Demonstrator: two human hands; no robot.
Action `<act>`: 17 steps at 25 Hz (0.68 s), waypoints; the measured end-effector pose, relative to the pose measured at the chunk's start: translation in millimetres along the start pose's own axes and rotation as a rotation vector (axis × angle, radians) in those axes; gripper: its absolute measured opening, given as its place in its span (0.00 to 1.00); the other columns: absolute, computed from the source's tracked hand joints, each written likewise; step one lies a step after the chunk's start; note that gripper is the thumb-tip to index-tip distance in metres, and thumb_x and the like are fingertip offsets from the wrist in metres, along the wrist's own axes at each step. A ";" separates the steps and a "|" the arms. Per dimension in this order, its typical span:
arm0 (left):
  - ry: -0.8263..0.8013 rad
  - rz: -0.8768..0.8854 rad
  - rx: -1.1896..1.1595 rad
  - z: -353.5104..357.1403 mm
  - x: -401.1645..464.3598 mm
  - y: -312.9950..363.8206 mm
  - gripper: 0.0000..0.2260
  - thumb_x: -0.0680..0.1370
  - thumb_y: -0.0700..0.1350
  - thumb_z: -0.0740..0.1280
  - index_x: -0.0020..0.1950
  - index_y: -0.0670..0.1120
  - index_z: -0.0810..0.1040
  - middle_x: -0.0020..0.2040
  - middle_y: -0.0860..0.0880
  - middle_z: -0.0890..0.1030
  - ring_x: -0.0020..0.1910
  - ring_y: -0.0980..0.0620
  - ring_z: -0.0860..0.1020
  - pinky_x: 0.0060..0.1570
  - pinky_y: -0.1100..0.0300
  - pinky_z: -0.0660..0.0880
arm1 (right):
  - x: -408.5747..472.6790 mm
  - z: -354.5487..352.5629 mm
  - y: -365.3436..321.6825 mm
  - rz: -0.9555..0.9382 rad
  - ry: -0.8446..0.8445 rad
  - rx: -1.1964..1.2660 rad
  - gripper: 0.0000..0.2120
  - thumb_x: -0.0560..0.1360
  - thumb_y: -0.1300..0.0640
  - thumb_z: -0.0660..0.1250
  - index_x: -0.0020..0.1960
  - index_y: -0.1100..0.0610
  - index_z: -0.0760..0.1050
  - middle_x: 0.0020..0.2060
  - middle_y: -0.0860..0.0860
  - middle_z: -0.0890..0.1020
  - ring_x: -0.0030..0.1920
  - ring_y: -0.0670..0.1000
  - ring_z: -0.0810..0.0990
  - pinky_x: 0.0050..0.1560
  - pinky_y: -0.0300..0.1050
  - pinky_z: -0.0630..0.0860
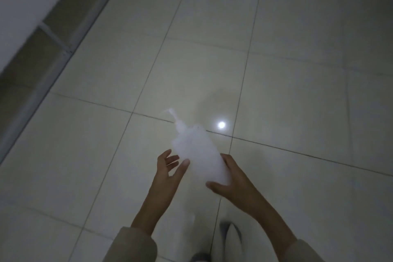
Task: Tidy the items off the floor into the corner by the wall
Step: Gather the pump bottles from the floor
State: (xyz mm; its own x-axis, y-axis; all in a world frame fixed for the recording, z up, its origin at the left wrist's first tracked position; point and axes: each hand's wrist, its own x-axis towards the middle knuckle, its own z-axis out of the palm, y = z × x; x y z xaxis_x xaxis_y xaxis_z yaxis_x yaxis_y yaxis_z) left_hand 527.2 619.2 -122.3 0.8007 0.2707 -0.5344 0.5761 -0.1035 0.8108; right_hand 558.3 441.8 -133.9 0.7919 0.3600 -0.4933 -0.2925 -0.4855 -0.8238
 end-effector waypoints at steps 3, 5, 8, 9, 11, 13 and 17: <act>-0.188 0.169 -0.035 -12.6 -54.1 93.1 0.40 0.57 0.72 0.67 0.64 0.55 0.64 0.58 0.56 0.75 0.57 0.59 0.75 0.46 0.68 0.74 | -73.0 -33.9 -83.9 -0.044 0.030 0.064 0.29 0.66 0.47 0.72 0.63 0.45 0.63 0.57 0.44 0.73 0.55 0.43 0.75 0.53 0.42 0.78; -0.275 0.275 -0.069 -13.1 -95.5 148.4 0.38 0.57 0.67 0.68 0.63 0.54 0.65 0.55 0.58 0.76 0.51 0.66 0.76 0.42 0.73 0.75 | -125.8 -52.0 -129.5 -0.067 0.093 0.100 0.31 0.64 0.45 0.71 0.64 0.44 0.63 0.58 0.43 0.73 0.56 0.44 0.75 0.53 0.44 0.79; -0.372 0.381 -0.105 -2.7 -155.1 206.0 0.31 0.59 0.61 0.67 0.59 0.53 0.69 0.51 0.56 0.78 0.43 0.67 0.79 0.37 0.73 0.75 | -199.7 -67.6 -171.3 -0.094 0.247 0.214 0.27 0.65 0.48 0.72 0.60 0.41 0.66 0.56 0.41 0.76 0.54 0.42 0.77 0.53 0.44 0.80; -0.418 0.409 -0.086 4.2 -175.6 223.3 0.32 0.58 0.63 0.67 0.59 0.52 0.70 0.52 0.54 0.80 0.44 0.64 0.80 0.37 0.71 0.76 | -227.8 -72.1 -180.0 -0.095 0.311 0.267 0.25 0.65 0.49 0.72 0.59 0.41 0.67 0.55 0.41 0.77 0.54 0.41 0.78 0.53 0.44 0.80; -0.519 0.463 -0.040 20.4 -212.2 247.2 0.33 0.57 0.65 0.66 0.59 0.53 0.71 0.53 0.51 0.81 0.47 0.57 0.81 0.40 0.65 0.79 | -278.6 -77.4 -188.6 -0.096 0.425 0.354 0.24 0.66 0.50 0.73 0.59 0.40 0.68 0.55 0.40 0.77 0.54 0.41 0.78 0.54 0.46 0.79; -0.655 0.528 0.009 45.4 -252.8 267.0 0.29 0.58 0.65 0.67 0.56 0.57 0.71 0.52 0.52 0.81 0.47 0.57 0.81 0.40 0.63 0.79 | -330.2 -83.8 -187.1 -0.096 0.569 0.407 0.24 0.67 0.50 0.73 0.59 0.40 0.68 0.56 0.41 0.77 0.55 0.42 0.77 0.53 0.45 0.80; -0.933 0.615 0.068 113.8 -349.2 279.4 0.24 0.63 0.56 0.70 0.58 0.54 0.72 0.51 0.52 0.81 0.47 0.56 0.82 0.38 0.65 0.78 | -446.9 -93.6 -164.4 -0.079 0.875 0.474 0.25 0.68 0.52 0.73 0.61 0.43 0.68 0.57 0.42 0.75 0.55 0.42 0.76 0.46 0.37 0.79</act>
State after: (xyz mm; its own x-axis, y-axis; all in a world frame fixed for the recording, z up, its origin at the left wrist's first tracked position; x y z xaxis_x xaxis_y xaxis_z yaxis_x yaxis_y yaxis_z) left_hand 427.2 386.9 263.7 0.7457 -0.6651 -0.0402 0.0252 -0.0322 0.9992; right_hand 302.7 286.1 248.1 0.8788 -0.4284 -0.2101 -0.2544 -0.0483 -0.9659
